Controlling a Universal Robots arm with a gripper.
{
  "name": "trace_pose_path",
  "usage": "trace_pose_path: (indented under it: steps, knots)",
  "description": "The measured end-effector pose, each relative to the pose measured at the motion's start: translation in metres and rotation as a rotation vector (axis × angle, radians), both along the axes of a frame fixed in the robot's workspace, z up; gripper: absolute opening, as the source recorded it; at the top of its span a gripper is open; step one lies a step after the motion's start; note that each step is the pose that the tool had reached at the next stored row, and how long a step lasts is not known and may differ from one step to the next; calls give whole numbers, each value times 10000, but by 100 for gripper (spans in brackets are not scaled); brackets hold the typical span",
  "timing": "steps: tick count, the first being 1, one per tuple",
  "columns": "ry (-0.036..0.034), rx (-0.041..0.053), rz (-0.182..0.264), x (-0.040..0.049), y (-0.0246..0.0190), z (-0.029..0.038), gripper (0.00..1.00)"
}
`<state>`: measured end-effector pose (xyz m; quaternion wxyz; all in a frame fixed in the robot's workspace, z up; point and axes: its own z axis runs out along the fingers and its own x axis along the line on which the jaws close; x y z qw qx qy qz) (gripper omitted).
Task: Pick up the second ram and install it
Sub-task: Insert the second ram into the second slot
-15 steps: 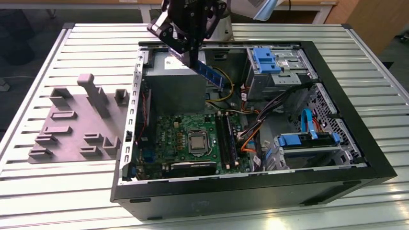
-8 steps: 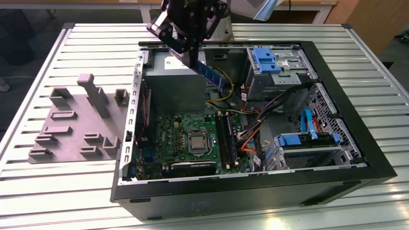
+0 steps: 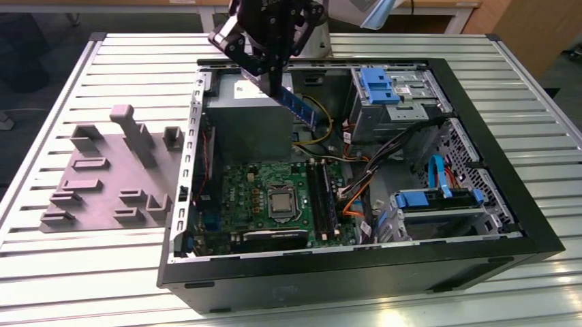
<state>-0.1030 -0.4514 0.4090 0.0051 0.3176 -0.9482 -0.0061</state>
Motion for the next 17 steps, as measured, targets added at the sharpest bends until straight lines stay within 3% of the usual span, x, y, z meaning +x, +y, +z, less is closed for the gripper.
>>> trace_pose_path:
  steps: [17]
  knots:
    - [0,0,-464,0,0,-2,14]
